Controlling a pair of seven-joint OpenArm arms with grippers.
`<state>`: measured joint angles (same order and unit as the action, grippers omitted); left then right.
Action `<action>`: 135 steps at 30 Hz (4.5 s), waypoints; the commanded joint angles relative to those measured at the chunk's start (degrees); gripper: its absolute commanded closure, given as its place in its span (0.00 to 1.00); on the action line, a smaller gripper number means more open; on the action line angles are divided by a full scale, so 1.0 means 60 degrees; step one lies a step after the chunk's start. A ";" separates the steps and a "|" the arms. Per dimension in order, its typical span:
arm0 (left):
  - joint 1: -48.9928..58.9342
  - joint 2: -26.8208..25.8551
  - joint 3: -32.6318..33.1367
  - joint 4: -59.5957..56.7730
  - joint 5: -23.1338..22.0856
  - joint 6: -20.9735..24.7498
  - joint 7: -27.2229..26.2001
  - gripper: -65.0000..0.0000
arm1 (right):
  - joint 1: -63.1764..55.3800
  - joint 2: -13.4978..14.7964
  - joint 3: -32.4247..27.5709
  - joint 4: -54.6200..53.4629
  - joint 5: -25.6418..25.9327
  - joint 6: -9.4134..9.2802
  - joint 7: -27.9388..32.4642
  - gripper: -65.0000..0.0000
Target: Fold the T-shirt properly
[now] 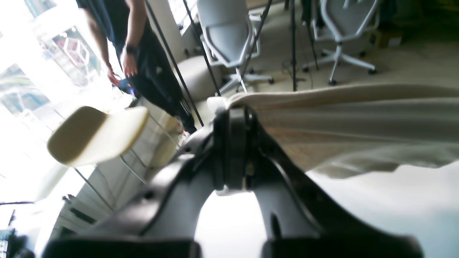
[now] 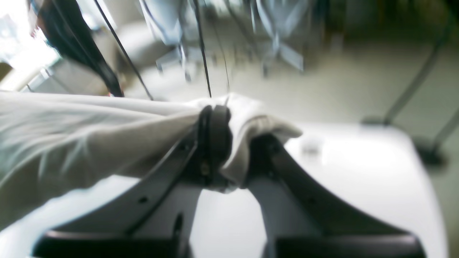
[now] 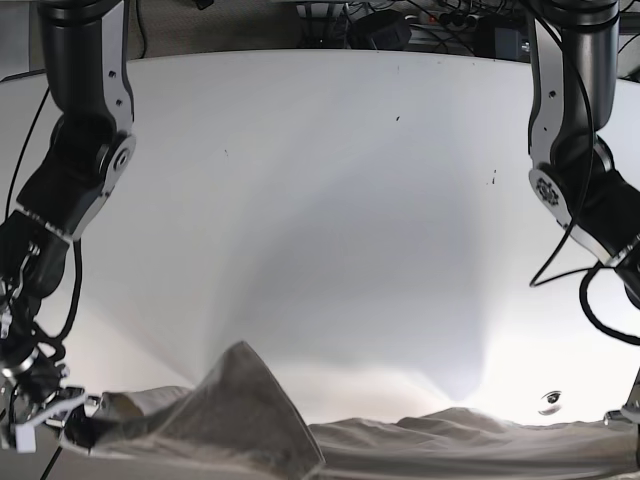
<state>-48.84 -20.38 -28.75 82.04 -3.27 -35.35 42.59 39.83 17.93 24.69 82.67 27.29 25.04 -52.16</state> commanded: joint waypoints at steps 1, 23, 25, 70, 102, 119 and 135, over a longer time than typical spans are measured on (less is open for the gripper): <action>0.1100 -0.0112 -0.0417 0.0854 -0.0518 0.0112 -0.0190 1.00 | -0.0932 0.0022 0.0303 0.0851 0.0456 -0.0034 0.0305 0.95; 1.1371 0.1514 -0.4900 0.3477 -0.3800 -0.0774 -0.0263 1.00 | -1.0441 -0.2176 0.1255 0.3767 0.0734 0.0640 0.1448 0.96; 1.1649 0.1631 -0.4988 0.3477 -0.3800 -0.0774 -0.0263 1.00 | -1.0749 -0.2190 0.1255 0.3767 0.0734 0.0670 0.1463 0.96; 0.7620 0.1749 -0.2805 0.2114 -0.0400 -0.0774 -0.0263 0.35 | -0.3599 -0.1179 0.1329 -0.4292 -0.3339 0.2149 0.3016 0.34; 0.2960 -0.0127 0.0360 -0.8318 -0.0503 -0.0774 -0.1963 0.09 | -0.4068 -0.2176 0.0713 -0.3193 -0.3325 0.2076 0.3016 0.88; 0.4484 0.0401 -0.0959 -0.3029 -0.0488 -0.0774 0.0206 1.00 | -0.4961 -0.2205 0.0669 -0.1508 -0.3310 0.2149 0.2884 0.97; 0.1744 0.0943 0.0433 0.0825 -0.0459 -0.0774 0.2243 1.00 | -0.1357 -0.0520 0.0230 -0.0057 -0.1859 0.2047 -0.0149 0.97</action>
<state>-38.06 -13.85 -25.47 85.36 -5.37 -40.36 57.65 31.64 14.46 25.52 80.40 15.29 37.50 -55.42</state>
